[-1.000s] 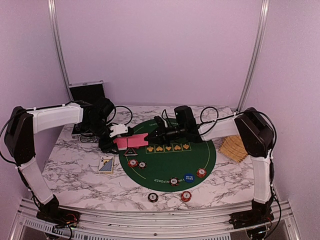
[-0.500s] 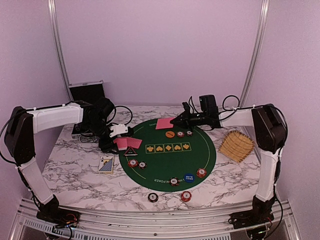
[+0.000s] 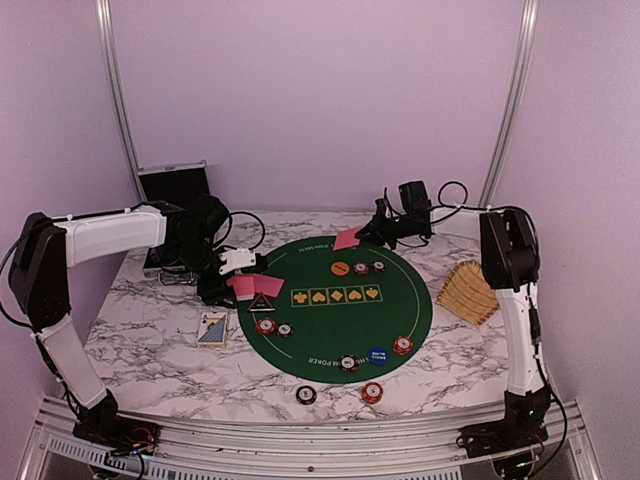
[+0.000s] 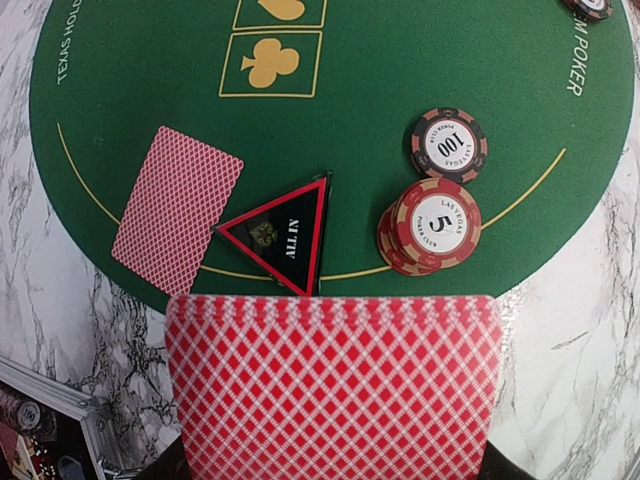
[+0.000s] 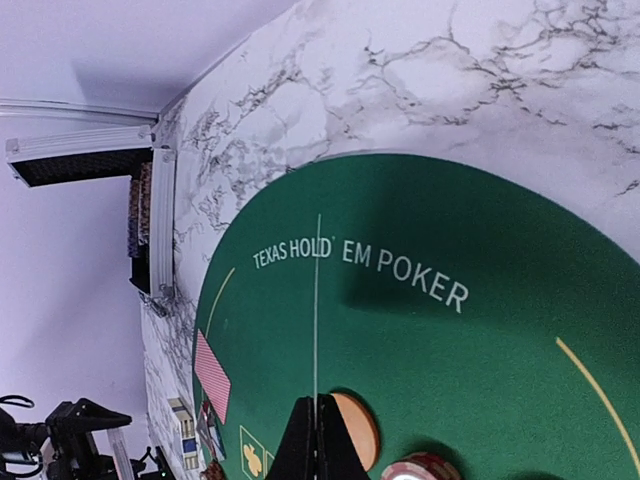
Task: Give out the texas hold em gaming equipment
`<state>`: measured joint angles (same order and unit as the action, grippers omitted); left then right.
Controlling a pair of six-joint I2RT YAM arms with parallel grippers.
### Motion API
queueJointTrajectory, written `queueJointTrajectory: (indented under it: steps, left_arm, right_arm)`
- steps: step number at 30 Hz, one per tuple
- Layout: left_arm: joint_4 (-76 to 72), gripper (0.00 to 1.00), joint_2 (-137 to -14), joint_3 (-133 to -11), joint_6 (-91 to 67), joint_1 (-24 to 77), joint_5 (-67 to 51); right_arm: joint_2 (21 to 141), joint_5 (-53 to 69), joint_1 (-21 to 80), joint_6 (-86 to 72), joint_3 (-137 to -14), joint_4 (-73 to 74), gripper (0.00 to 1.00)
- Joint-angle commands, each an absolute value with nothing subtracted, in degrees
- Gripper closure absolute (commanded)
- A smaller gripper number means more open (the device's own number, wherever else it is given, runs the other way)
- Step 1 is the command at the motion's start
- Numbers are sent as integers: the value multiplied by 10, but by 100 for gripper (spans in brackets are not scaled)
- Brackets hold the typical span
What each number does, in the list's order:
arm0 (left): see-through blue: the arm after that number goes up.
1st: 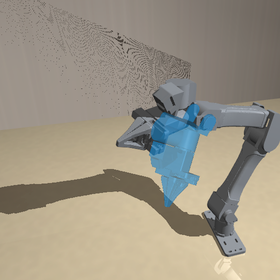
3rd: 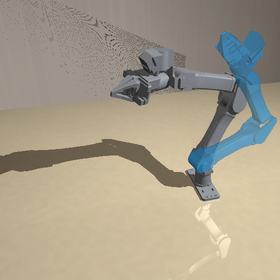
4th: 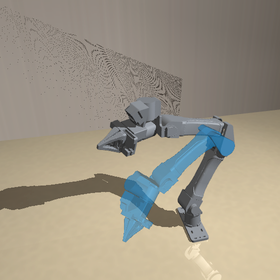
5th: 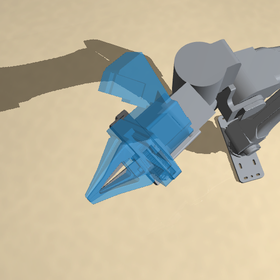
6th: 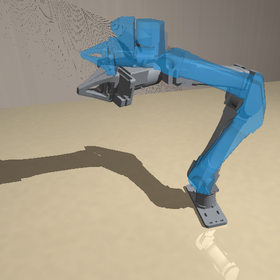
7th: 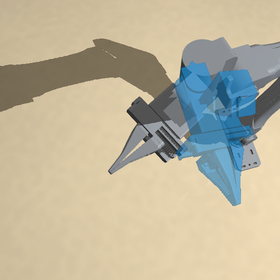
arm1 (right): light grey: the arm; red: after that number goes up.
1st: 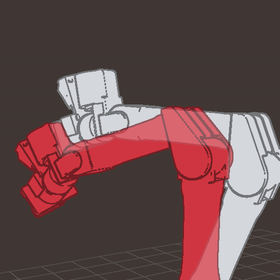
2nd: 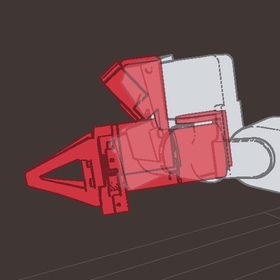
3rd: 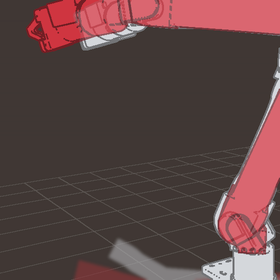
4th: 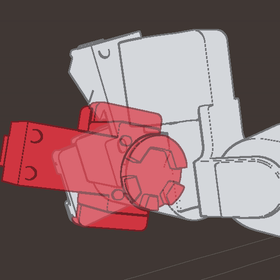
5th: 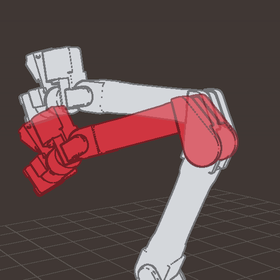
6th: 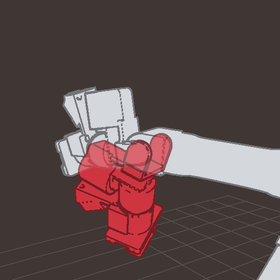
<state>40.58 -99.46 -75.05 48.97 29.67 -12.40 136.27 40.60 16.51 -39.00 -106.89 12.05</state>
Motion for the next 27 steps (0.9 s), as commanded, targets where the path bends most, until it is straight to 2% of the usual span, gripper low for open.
queueJointTrajectory:
  steps: [1,10,13,20,25,27]
  left_arm:
    - [415,100,-978,-751,486,294,-128]
    - [419,100,-982,-752,482,294,-130]
    - [420,100,-983,-753,481,294,-131]
    - [422,100,-984,-755,481,294,-131]
    - [422,100,-985,-756,476,294,-133]
    - [422,100,-985,-758,476,294,-134]
  right_arm:
    - [1401,394,167,-370,-1133,177,100]
    - [1456,369,168,-349,-1191,226,99]
    - [1457,346,168,-328,-1204,258,84]
    - [1437,298,168,-296,-1209,300,60]
    - [1408,283,172,-288,-1208,306,54]
    - [1388,272,177,-283,-1207,308,48]
